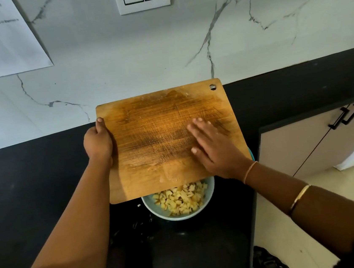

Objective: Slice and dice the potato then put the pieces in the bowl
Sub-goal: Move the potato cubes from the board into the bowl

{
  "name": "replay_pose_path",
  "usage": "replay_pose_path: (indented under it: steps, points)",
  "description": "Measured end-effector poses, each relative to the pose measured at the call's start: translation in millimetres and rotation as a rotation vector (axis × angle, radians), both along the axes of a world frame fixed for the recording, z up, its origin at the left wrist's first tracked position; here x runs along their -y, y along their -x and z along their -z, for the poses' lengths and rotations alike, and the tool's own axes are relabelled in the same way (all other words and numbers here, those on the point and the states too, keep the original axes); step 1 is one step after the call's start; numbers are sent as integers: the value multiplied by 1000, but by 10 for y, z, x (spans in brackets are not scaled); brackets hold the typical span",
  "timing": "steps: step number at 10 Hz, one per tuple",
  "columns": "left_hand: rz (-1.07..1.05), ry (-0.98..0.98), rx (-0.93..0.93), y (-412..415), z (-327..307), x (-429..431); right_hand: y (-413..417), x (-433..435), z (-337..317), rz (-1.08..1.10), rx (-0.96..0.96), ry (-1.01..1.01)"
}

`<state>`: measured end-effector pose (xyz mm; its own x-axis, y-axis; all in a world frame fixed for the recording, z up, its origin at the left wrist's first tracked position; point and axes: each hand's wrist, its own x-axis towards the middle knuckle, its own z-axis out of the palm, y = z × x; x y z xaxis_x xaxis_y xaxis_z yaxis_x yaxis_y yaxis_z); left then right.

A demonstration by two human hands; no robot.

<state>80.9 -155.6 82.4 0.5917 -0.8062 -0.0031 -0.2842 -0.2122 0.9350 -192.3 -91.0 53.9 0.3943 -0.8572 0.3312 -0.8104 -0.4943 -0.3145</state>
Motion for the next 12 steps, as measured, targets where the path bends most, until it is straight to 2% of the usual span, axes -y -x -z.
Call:
replay_pose_path:
  steps: [1, 2, 3, 4, 5, 6, 7, 8, 9, 10, 11, 12]
  points:
    - [-3, 5, -19, -19, 17, 1, -109, -280, 181, -228, -212, 61]
    - [-6, 6, -30, -28, 23, 0, -275, -649, 299, -526, -326, 62]
    - [-4, -2, -17, -24, 19, 3, -358, -698, 228, -571, -234, 63]
    - [-7, -7, -21, -22, 19, -8, -399, -579, 93, -438, -75, 21]
    - [-17, -11, -27, -14, 7, -24, -435, -537, -36, -330, 131, -157]
    - [-17, -11, -32, -10, 2, -36, -461, -586, -120, -322, 294, -363]
    - [-17, -14, -30, -3, 4, -39, -483, -617, -172, -325, 312, -326]
    - [-21, -10, -26, -3, 1, -36, -467, -497, -105, -302, 159, -274]
    - [-22, -5, -17, -11, -2, -37, -462, -460, -29, -362, 23, -229]
    - [-21, -1, -18, -9, -9, -42, -504, -598, 119, -536, -64, -262]
    - [-22, 5, -23, -5, -6, -52, -480, -761, 106, -559, -25, -264]
    - [-23, 3, -16, -3, -11, -62, -439, -751, -77, -386, 182, -286]
